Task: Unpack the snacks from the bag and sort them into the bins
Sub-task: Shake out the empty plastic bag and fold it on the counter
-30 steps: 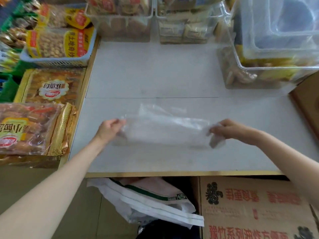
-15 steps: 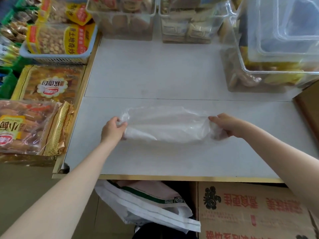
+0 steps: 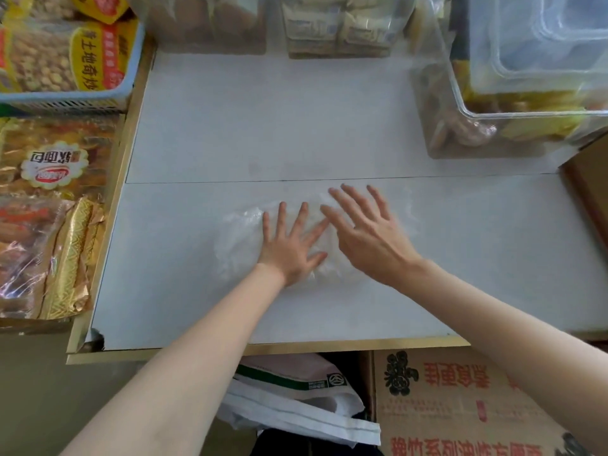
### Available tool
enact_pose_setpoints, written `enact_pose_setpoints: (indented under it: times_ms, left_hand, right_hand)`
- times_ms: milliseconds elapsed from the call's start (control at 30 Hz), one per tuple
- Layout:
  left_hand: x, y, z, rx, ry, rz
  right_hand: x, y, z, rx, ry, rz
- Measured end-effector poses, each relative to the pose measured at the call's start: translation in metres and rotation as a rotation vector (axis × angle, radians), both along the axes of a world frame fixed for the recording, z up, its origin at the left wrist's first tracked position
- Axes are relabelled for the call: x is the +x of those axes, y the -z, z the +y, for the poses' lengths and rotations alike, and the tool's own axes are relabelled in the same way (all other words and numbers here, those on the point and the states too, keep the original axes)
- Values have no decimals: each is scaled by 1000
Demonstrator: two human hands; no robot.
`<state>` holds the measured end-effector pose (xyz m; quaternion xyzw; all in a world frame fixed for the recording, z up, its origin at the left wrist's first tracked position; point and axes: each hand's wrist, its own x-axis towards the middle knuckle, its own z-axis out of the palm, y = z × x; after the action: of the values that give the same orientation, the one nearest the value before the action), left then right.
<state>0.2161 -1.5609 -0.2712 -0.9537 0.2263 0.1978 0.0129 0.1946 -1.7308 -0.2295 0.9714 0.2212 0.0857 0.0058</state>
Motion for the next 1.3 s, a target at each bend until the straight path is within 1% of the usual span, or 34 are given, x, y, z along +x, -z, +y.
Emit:
enact_pose_setpoints:
  times_ms: [33,67,133,167,233,367,433,500,600,733,867,933,1033,1133,1200,1233,1300]
  left_hand:
    - [0,0,-2,24,21,-14]
    - [0,1,-2,45,44,-33]
    - [1,4,6,66,83,-74]
    - [2,6,14,75,96,-95]
    - [3,10,31,84,66,-102]
    - [11,20,42,92,-18,-10]
    - [14,26,41,72,-19,-1]
    - [15,35,43,22,-12,-17]
    - [15,46,46,-46,8,-109]
    - [18,50,45,-39,-8,-128]
    - [18,51,44,-37,-7,-89]
    - [17,53,44,-18,-33,-45]
    - [19,49,44,14,-23,-50]
    - [27,39,48,68,-15,-8]
    - [37,21,48,133,-49,-56]
    - [41,14,47,130,-95,-95]
    - [42,3,46,40,-170,-235]
  right_hand:
    - [-2,13,6,-71,-36,73]
    - [0,24,7,-116,7,181]
    - [13,40,-4,-137,192,383]
    - [19,48,-13,-135,272,440]
    - [26,57,-23,-126,335,489]
    - [30,63,-23,-115,356,500]
    - [31,63,-29,-106,405,487]
    - [30,66,-37,-81,435,487]
    - [28,75,-39,-36,424,481]
    - [34,89,-34,-5,391,451]
    - [37,92,-34,-22,374,440]
    - [37,91,-32,-22,371,460]
    - [38,88,-31,-21,393,499]
    - [42,77,-32,-93,413,527]
    - [40,65,-34,-123,454,574]
    - [37,56,-33,-113,497,600]
    - [22,40,-25,-45,595,648]
